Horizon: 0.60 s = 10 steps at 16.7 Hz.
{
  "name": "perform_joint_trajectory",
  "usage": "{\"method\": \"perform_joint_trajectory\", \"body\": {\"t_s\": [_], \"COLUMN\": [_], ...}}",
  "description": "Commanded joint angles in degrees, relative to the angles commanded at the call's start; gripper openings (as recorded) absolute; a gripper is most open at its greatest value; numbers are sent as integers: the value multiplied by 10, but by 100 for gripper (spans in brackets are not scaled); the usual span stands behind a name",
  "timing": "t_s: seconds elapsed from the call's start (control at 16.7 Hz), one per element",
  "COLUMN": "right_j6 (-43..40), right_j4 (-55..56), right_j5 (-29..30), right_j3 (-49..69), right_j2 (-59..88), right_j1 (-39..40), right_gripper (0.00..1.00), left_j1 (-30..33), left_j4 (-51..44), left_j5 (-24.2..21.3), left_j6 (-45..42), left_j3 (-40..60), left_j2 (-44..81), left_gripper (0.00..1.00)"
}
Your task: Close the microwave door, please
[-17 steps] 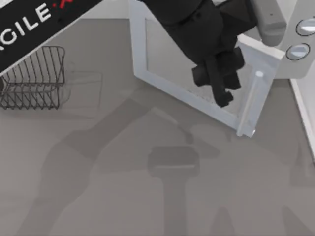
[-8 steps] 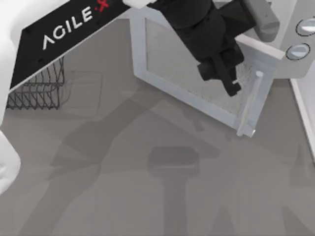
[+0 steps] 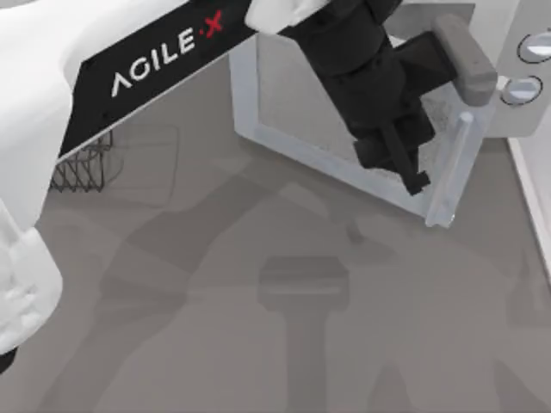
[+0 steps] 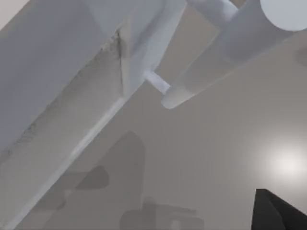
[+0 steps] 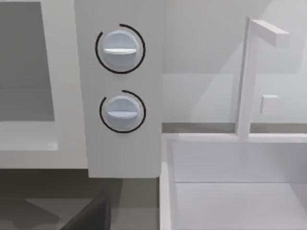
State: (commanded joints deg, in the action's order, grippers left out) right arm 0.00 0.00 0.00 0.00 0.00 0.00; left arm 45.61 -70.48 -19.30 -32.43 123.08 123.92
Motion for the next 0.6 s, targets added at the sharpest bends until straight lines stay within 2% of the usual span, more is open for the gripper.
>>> {"method": "perform_joint_trajectory", "body": {"t_s": [0.24, 0.6], "right_j6": [0, 0], "right_j4": [0, 0], "right_j5": [0, 0], "right_j3": [0, 0], "right_j2": [0, 0], "right_j1": [0, 0], "right_gripper": [100, 100], "left_j1": [8, 2], "left_j4": [-16, 10], "left_j5": [0, 18], "left_j6": [11, 12], "left_j3": [17, 65], "left_j2": [25, 11], "left_gripper": [0, 0]}}
